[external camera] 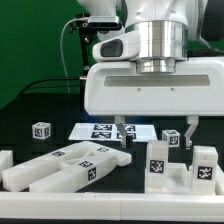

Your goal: Assemble chair

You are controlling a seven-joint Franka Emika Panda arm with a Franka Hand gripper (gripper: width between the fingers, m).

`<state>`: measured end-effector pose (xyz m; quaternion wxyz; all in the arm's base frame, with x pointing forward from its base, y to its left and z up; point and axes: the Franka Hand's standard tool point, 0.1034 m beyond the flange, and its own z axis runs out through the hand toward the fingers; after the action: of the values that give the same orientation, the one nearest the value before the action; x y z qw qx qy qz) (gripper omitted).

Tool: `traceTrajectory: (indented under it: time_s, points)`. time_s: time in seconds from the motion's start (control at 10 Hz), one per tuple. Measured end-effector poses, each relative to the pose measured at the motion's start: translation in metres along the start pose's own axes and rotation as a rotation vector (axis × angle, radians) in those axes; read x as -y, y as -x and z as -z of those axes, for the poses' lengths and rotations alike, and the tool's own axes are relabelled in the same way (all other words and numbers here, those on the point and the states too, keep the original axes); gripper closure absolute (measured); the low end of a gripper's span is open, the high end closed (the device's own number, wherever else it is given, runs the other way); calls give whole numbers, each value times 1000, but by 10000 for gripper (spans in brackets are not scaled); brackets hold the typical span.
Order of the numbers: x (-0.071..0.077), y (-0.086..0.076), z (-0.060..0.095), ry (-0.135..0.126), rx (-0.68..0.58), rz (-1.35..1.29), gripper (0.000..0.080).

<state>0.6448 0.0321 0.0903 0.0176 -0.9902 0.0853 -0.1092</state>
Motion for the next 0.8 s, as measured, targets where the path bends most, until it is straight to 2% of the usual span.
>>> traceTrajectory:
  time_s: [0.3, 0.5, 0.7, 0.8]
  points:
    - [-5, 9, -4, -10, 188, -15, 151]
    - [-5, 8, -5, -7, 182, -48, 180]
    - [-5, 8, -5, 0, 182, -132, 518]
    - [-5, 8, -6, 7, 183, -214, 518]
